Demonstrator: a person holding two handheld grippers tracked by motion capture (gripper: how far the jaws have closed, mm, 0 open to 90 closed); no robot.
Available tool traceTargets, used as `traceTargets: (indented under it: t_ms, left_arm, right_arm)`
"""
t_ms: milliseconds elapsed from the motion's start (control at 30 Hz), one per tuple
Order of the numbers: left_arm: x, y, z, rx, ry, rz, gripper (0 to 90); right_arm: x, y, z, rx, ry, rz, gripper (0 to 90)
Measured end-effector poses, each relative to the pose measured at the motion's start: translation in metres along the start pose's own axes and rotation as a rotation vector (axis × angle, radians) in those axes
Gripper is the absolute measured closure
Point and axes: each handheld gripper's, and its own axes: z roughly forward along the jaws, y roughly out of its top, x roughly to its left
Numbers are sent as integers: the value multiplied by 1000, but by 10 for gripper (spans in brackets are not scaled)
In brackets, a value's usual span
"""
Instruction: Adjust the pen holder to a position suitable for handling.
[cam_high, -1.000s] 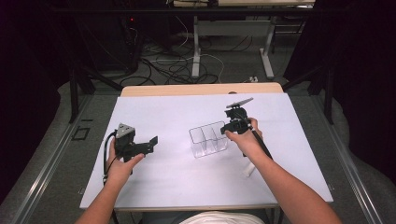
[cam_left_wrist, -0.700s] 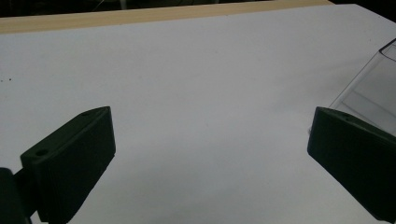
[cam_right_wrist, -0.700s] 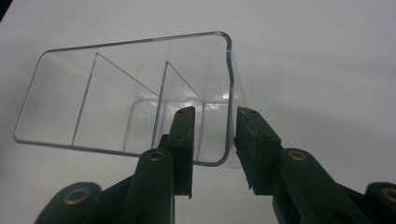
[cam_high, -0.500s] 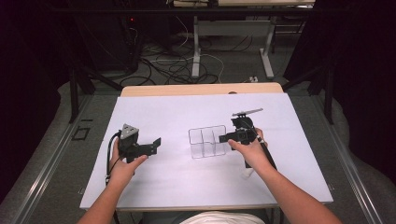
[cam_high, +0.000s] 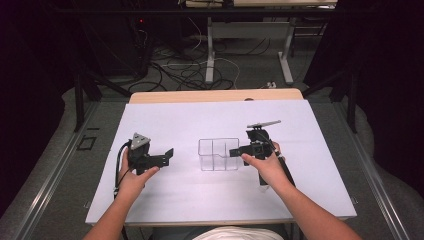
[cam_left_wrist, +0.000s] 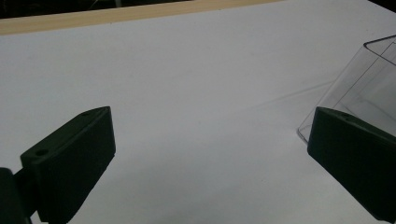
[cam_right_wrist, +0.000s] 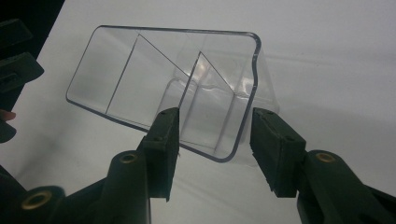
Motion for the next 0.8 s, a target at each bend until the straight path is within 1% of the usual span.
traceTargets:
  t_ms: [133,167,200,233,300,333,367,400,433,467,500,567,600,667,733,800]
  left_arm:
    - [-1,0,-1,-1,-1,4,10]
    - [-1,0,-1,-2,-1,4,10]
    - [-1,0,-1,-2,-1,4,10]
    - [0,0,-1,0,1,10,10]
    - [0,0,-2,-1,2,5,10]
    - [1,0,-2,1,5,9,10]
    - [1,-1,-2,1,3,-1,10]
    - [1,-1,-2,1,3,-1,9]
    - [1,-1,-2,1,3,0,10]
    - [1,-1,-2,1,3,1,10]
    - [0,-1,-2,0,3,2,10]
    - [0,0,-2,0,2,4,10]
    - [0,0,-2,3,4,12,10]
    - [-2,-1,-1,4,0,1,10]
    - [-2,0,-1,7,2,11,10]
    - [-2,0,0,3,3,13,10]
  right_arm:
    - [-1,0,0,6,3,12,514]
    - [-3,0,-1,-1,5,-6,508]
    - [-3,-1,-2,-7,-5,-12,501]
    - [-4,-1,-3,-10,-4,-19,493]
    - [-7,-2,-5,-19,0,-28,476]
    - [-7,-2,-5,-19,0,-28,476]
    - [-11,-2,-8,-28,8,-37,468]
    - [-13,-2,-10,-43,8,-39,465]
    - [-15,-2,-13,-40,9,-31,463]
    - [-16,-2,-15,-52,20,-28,459]
    - [-18,-2,-17,-66,13,-32,455]
    - [-21,-2,-22,-90,20,-51,447]
    - [-21,-2,-22,-90,20,-51,447]
    - [-27,-1,-29,-117,20,-85,437]
    - [-31,-1,-33,-119,4,-96,431]
    - [-37,-1,-35,-130,-2,-107,416]
